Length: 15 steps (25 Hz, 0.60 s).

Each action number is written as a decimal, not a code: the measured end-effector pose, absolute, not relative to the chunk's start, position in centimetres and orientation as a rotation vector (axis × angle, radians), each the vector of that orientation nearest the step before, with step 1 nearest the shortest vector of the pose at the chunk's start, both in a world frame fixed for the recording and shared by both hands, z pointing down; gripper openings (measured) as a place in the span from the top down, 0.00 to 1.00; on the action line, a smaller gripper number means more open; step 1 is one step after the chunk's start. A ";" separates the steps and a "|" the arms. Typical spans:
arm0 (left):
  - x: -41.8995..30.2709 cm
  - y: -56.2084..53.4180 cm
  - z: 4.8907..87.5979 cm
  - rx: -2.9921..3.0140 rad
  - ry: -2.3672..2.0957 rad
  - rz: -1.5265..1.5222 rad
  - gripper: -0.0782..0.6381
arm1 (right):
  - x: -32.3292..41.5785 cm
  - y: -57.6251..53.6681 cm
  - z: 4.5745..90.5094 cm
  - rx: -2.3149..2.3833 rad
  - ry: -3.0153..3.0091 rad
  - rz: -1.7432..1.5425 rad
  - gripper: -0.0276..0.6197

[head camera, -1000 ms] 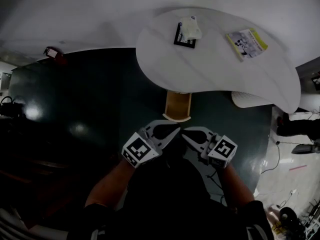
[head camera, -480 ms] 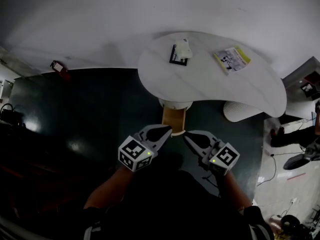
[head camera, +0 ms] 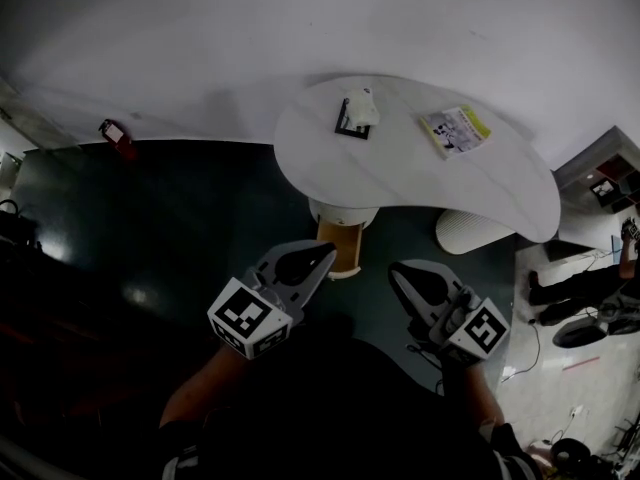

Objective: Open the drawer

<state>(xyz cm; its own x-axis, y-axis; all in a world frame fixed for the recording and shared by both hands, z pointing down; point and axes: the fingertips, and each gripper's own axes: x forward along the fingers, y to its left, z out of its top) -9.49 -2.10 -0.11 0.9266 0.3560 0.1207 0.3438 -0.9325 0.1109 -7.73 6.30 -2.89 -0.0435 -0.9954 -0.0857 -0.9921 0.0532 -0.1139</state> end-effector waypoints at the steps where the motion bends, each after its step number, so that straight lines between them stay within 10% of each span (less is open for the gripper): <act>1: -9.6 -2.2 -0.8 3.006 0.536 0.190 0.87 | -7.6 6.5 -3.6 -2.076 2.154 -0.014 0.93; 15: -11.2 -6.1 -4.1 3.095 0.454 0.106 0.87 | -7.3 5.0 -6.9 -2.128 2.097 0.091 0.93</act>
<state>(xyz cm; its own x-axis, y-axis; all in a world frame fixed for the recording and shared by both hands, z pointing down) -11.16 -6.07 -4.08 0.9557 0.2870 0.0652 0.2862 -0.9579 0.0210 -7.35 5.00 -6.85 0.0191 -0.9885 -0.1499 -0.9978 -0.0094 -0.0655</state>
